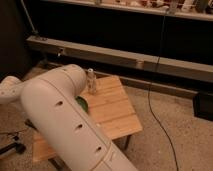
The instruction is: Push the eraser across the table
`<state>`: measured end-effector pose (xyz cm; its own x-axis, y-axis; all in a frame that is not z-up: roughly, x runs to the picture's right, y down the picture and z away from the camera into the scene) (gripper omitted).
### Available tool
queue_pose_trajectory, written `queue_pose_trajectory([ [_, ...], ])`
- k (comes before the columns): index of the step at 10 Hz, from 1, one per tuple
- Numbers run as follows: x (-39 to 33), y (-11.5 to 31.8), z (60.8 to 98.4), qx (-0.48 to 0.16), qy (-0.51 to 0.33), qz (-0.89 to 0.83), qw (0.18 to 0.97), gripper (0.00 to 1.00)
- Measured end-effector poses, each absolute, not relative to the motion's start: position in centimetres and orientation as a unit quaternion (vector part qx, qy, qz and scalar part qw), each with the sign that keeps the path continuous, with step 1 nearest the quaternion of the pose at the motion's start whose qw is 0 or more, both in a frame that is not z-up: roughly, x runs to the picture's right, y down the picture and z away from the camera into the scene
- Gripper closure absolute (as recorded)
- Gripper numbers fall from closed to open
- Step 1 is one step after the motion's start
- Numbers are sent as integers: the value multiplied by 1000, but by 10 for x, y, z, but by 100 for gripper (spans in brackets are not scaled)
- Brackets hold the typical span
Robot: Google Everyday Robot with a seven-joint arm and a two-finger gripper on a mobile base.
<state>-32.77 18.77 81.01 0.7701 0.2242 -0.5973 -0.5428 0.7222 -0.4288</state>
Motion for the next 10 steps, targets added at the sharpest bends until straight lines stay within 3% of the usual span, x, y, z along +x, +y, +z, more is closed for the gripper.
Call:
queue_pose_trajectory([
  [10, -325, 233, 841, -306, 260, 188, 896, 100],
])
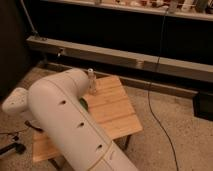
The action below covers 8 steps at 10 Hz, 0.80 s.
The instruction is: Push the eraser across the table
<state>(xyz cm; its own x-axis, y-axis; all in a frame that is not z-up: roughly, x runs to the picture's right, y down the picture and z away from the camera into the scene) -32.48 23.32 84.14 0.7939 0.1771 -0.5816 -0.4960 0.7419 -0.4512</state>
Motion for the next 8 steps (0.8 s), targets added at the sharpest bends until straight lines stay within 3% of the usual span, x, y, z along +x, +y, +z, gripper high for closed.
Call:
queue_pose_trajectory([
  [8, -379, 243, 873, -291, 264, 149, 907, 100],
])
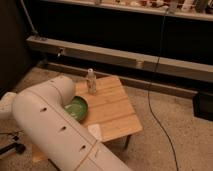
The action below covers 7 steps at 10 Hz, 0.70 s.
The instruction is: Push the eraser across the table
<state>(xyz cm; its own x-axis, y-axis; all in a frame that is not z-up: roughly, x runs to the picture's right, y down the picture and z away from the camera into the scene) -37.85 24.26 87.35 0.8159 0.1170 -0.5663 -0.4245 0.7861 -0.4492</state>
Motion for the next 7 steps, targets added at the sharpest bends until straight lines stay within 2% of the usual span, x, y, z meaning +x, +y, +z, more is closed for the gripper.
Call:
queue_pose_trajectory([
  [3, -439, 232, 889, -262, 216, 139, 930, 100],
  [5, -480, 236, 884, -249, 170, 122, 946, 100],
  [7, -486, 224, 878, -228, 142, 123, 955, 100],
])
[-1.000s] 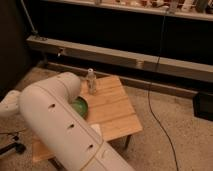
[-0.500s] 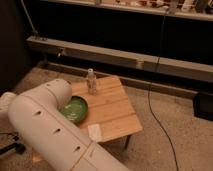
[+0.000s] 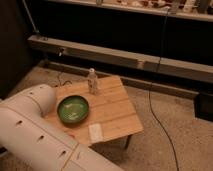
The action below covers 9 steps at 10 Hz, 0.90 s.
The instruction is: Push the eraser across the table
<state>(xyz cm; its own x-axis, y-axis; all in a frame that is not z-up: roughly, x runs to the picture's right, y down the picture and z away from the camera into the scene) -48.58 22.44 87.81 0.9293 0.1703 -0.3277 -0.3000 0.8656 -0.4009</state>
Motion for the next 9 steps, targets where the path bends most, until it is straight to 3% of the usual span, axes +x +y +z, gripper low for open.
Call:
queue_pose_trajectory([
  [4, -452, 193, 866, -206, 123, 208, 948, 100],
  [9, -399, 115, 819, -180, 74, 318, 928, 100],
])
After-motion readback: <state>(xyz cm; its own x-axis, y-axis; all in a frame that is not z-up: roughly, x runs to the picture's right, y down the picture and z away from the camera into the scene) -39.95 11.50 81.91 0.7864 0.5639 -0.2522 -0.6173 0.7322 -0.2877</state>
